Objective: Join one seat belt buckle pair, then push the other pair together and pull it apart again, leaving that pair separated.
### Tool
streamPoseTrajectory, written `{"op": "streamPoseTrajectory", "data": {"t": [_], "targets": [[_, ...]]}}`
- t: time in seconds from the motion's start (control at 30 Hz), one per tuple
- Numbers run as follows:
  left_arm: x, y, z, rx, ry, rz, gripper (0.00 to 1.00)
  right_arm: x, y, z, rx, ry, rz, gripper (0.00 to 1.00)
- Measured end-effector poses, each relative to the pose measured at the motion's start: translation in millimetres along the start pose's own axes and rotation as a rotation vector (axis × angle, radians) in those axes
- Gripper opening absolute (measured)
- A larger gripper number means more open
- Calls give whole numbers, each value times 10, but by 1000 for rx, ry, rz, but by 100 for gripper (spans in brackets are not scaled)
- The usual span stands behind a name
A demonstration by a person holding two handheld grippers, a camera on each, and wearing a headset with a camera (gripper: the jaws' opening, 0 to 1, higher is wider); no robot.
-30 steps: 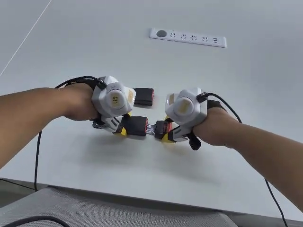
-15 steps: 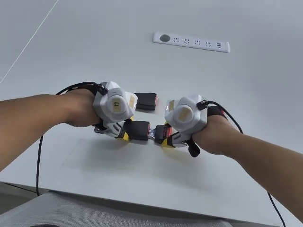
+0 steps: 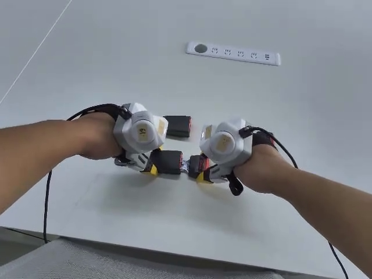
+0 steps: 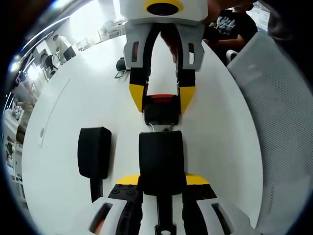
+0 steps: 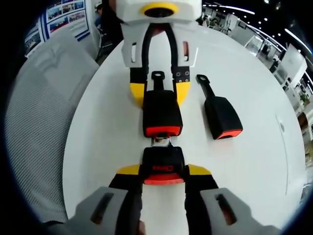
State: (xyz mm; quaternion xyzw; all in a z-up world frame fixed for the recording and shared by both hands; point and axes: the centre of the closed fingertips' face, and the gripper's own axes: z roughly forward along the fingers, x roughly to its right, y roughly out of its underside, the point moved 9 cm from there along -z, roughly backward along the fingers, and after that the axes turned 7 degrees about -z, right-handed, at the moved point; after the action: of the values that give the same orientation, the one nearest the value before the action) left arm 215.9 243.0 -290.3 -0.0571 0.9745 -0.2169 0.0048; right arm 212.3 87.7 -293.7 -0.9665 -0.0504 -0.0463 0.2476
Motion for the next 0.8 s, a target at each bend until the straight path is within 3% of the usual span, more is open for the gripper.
{"op": "streamPoseTrajectory", "data": {"t": [0.8], "targets": [[-50, 29, 42, -5, 9, -3, 31, -6, -85, 32, 12, 12, 3, 32]]}}
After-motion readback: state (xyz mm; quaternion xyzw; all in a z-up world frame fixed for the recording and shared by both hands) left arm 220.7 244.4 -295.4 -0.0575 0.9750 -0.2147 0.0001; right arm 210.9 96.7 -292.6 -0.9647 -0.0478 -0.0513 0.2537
